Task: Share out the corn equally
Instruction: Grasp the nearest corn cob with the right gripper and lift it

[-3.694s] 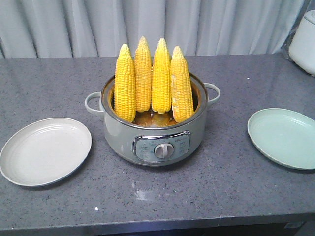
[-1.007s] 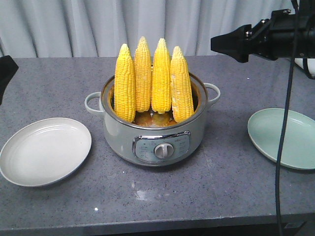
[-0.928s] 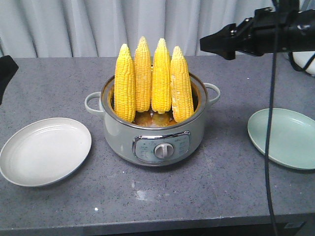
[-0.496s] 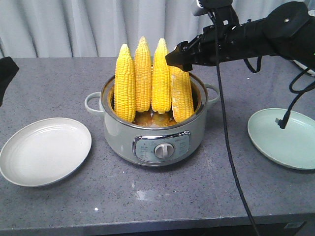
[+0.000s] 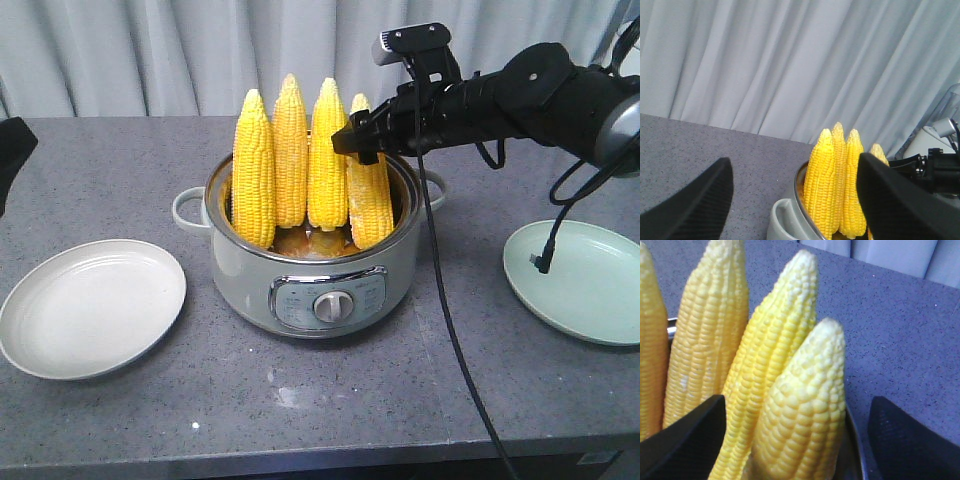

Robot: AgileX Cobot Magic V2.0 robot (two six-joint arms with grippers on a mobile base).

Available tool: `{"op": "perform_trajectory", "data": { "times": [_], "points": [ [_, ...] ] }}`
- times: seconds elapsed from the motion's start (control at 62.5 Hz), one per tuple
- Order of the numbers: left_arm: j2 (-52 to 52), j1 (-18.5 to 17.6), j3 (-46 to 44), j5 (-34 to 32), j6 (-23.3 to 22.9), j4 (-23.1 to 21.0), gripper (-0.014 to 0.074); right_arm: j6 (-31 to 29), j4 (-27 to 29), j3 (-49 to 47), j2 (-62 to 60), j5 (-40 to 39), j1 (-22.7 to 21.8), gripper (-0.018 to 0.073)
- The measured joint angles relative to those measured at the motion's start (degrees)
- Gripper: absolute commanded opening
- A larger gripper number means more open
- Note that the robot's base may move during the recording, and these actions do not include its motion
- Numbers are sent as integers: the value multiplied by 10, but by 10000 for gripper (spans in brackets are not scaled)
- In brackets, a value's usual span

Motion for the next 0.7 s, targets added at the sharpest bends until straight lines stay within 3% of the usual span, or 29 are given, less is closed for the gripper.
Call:
{"op": "perform_trajectory", "data": {
  "times": [0.32,0.576,0.704],
  "points": [
    [0,0,0,0,0,0,506,0,-3,0,1,1,0,-18],
    [0,0,0,-2,0,0,502,4,6,-27,-47,-1,-9,-10],
    [0,0,0,-7,0,0,502,25,20,-50,-121,5,-49,-8]
  ]
}}
